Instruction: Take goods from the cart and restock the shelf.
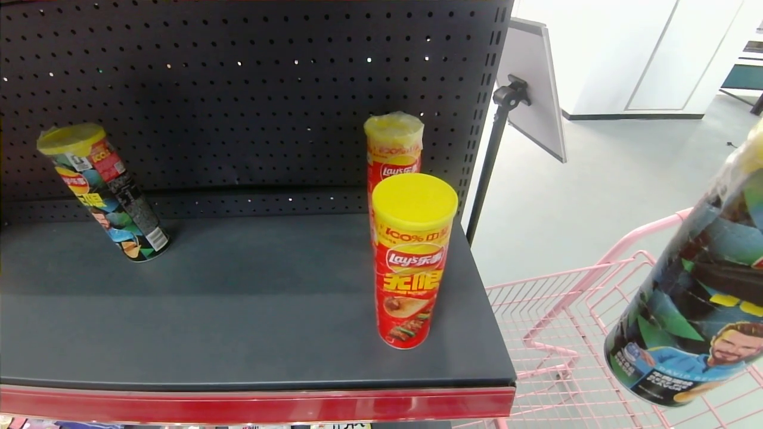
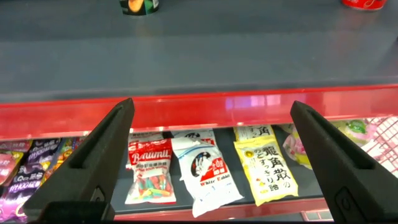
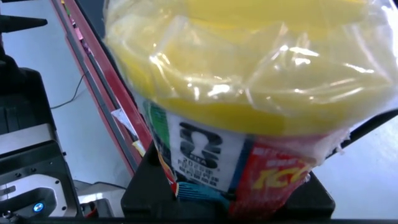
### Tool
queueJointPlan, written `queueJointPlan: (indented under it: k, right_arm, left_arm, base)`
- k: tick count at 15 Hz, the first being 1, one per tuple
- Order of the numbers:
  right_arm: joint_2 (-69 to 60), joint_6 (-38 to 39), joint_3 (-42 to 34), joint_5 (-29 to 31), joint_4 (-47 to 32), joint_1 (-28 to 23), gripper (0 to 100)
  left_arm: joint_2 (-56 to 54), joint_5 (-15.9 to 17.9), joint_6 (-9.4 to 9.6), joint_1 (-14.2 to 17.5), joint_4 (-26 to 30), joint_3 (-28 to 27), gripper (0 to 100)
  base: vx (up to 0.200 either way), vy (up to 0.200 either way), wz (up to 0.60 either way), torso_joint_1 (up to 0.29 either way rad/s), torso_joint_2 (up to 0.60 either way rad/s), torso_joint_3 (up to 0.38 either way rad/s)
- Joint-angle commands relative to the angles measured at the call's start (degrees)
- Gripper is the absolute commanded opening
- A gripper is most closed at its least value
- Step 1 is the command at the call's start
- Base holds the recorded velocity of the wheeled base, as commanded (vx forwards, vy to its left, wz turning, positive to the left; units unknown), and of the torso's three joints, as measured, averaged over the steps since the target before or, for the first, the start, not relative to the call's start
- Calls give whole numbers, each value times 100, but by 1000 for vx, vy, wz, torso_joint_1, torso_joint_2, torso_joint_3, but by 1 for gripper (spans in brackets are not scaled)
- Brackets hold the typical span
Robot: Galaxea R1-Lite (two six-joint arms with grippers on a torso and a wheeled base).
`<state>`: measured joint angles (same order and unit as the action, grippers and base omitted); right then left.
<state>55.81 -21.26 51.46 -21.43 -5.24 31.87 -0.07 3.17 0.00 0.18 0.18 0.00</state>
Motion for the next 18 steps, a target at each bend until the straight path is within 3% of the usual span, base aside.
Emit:
queueJointPlan:
  k: [1, 11, 18]
  right_arm:
    - [-61, -1, -39, -10, -3, 4, 0]
    - [-246, 25, -13, -37, -3, -5, 0]
    - [-263, 17, -92, -221, -30, 347, 0]
  left_arm:
    - [7, -1, 0, -1, -1, 0, 100]
    - [7, -1, 0, -1, -1, 0, 100]
    - [7, 8, 9, -1, -1, 0, 100]
  base:
    - [0, 0, 0, -110, 295, 159]
    - [0, 0, 0, -3, 8, 5]
    - [0, 29, 0, 0, 1, 1]
